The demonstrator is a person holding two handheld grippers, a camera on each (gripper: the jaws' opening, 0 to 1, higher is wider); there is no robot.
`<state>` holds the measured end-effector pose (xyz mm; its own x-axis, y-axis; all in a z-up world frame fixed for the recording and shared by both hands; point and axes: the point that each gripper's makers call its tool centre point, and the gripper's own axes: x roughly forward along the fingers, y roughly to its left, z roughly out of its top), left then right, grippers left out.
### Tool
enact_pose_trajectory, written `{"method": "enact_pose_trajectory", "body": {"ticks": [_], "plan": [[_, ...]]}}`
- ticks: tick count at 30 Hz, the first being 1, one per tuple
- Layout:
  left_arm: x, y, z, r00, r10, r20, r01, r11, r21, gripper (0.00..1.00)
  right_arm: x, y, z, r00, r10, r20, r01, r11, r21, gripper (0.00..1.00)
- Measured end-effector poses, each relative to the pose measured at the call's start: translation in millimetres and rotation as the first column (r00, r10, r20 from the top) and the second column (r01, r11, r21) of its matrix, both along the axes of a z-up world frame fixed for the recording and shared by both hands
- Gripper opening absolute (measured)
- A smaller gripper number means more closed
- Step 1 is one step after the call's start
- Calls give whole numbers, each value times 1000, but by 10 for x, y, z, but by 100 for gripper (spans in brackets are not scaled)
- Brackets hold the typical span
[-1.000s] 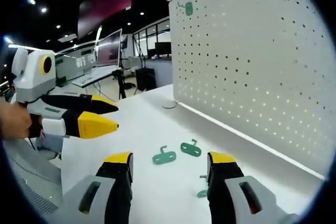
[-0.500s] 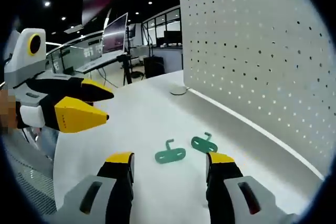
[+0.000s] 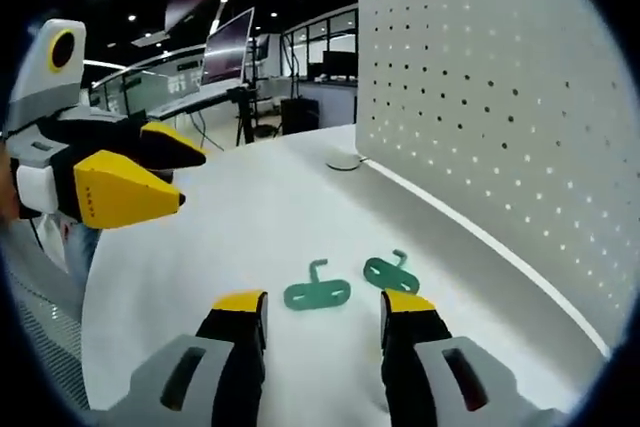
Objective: Insert the hook assembly into the mounting plate slot until the hook locks in place.
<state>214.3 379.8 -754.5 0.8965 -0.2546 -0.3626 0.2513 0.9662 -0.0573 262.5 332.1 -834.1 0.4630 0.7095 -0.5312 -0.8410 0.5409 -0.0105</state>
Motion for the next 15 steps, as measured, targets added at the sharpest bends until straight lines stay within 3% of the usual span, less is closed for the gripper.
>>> {"method": "enact_pose_trajectory", "body": {"ticks": [15], "plan": [[5, 9, -20, 1000, 2, -8, -2, 1000, -3, 30, -19, 116, -65, 999, 37, -9, -37, 999, -4, 38]]}}
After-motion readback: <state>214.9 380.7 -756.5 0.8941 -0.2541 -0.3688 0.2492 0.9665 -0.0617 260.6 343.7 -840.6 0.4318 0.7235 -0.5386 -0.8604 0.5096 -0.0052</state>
